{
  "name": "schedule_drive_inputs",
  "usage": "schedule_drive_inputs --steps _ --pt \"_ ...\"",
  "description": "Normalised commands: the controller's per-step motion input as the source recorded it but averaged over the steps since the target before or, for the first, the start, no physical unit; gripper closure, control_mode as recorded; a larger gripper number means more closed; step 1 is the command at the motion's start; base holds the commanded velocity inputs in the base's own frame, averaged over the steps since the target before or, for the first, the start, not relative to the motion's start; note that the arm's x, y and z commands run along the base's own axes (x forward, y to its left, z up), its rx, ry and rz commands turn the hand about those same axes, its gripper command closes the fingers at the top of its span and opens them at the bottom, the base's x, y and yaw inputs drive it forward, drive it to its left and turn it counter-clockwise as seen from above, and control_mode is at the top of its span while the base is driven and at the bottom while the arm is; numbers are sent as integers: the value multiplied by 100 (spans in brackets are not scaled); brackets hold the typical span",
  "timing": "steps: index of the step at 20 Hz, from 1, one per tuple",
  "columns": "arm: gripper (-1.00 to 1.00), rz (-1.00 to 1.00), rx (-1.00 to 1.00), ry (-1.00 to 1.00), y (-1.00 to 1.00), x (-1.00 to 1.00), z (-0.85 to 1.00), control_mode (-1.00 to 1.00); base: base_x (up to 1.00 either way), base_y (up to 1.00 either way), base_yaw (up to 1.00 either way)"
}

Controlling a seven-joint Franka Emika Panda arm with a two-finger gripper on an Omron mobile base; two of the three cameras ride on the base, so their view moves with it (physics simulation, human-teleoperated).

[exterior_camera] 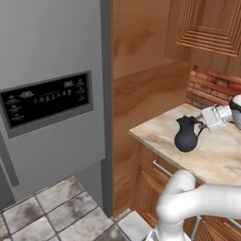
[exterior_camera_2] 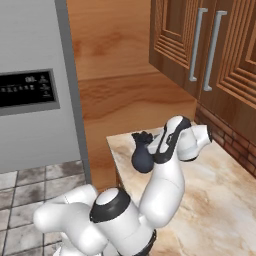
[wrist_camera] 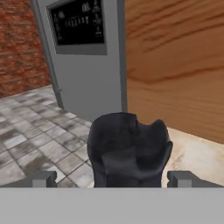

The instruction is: Move the mustard and eggplant from the second highest shelf to the top shelf to make space. Then, place the pitcher from the counter on the cleared second highest shelf.

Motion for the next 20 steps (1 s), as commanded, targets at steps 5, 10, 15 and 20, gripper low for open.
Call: schedule_drive_inputs --steps 5,10,15,20 --pt "-100 0 0 4 0 0 0 -100 0 0 0" --pt "100 0 0 5 0 0 0 -100 0 0 0" --pt "100 0 0 5 0 0 0 -100 0 0 0" --pt "100 0 0 2 0 0 0 -100 0 0 0"
